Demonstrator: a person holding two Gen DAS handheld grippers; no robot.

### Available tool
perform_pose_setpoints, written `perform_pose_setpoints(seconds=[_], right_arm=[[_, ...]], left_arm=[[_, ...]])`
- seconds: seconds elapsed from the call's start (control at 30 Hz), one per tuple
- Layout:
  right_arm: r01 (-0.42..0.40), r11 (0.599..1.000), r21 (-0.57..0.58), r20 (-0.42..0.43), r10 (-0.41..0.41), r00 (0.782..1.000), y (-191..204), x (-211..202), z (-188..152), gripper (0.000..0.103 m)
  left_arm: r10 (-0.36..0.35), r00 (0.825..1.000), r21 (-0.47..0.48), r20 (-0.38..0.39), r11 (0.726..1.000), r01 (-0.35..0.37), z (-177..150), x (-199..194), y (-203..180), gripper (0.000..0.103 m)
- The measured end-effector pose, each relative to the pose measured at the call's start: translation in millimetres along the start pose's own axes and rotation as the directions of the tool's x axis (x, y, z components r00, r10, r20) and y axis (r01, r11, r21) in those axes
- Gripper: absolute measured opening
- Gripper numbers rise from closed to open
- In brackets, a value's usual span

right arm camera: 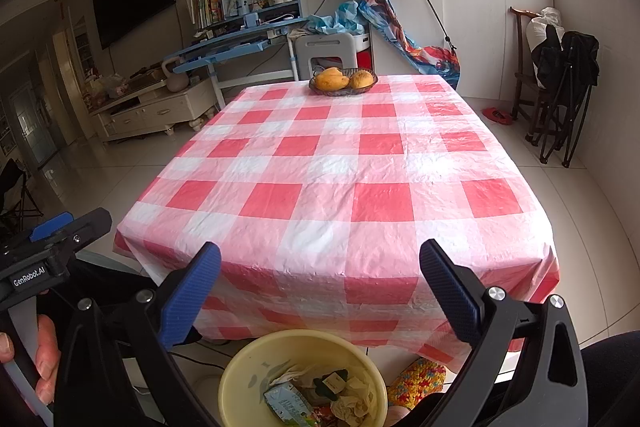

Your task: Collect trash

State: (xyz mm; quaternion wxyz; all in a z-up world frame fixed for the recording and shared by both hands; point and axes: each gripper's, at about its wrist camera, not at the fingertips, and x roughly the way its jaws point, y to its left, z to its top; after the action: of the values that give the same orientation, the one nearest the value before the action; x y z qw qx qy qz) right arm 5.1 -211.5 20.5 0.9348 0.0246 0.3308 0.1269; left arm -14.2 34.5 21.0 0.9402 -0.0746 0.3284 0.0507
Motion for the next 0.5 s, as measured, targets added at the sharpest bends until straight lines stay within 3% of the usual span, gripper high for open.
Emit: perform_pose_setpoints(seconds=[0.5], right_arm=[[0.002, 1.000, 0.012, 0.006, -0.002, 1.000, -4.1, -0.4, 1.2, 0.095]], left_arm=[[-0.024, 1.000, -0.002, -0.004, 1.000, 0.024, 1.0, 0.0, 0.4, 0.096]])
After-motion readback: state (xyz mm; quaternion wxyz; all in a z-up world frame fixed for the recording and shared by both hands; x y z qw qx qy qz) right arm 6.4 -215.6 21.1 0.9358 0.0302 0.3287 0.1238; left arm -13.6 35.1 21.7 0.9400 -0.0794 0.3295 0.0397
